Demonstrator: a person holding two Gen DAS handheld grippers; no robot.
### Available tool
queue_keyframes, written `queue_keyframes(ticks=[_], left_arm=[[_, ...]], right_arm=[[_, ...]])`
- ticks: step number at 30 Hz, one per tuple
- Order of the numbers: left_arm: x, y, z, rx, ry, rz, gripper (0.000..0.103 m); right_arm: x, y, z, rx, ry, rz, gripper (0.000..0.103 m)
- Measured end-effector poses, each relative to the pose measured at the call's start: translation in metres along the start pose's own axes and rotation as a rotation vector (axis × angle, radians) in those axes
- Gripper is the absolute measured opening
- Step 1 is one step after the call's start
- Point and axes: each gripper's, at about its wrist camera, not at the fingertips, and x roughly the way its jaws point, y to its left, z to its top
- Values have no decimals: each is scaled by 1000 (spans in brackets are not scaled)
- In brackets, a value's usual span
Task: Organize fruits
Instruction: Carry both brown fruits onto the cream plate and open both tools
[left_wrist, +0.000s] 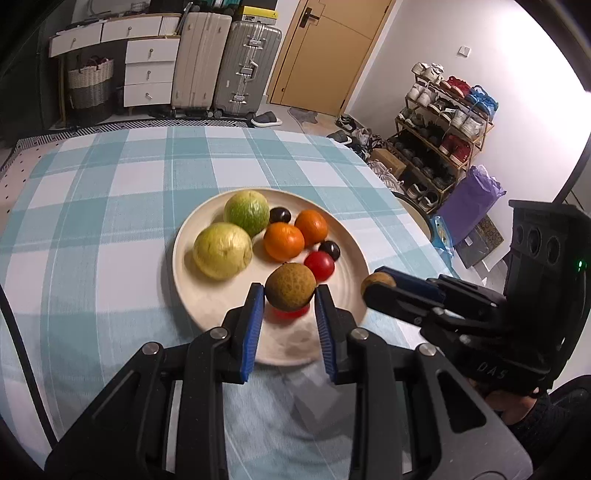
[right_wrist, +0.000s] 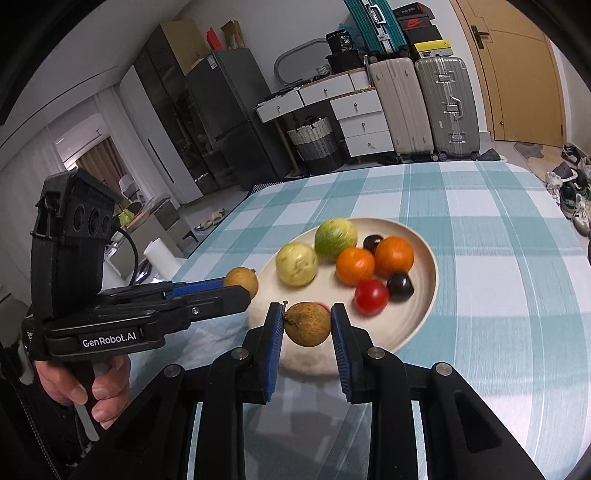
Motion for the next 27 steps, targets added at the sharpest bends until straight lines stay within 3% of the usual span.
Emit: queue_keyframes(ticks=[7,25,27], left_arm=[[29,0,23,-5,36,-50,25],[60,12,42,-44,59,-37,25],[59,12,43,-45,54,-32,25]], right_arm=[[25,-12,13,-8,23,-40,27],[60,-17,21,-42,68,-28,27],[61,-16,21,-42,69,-29,32]])
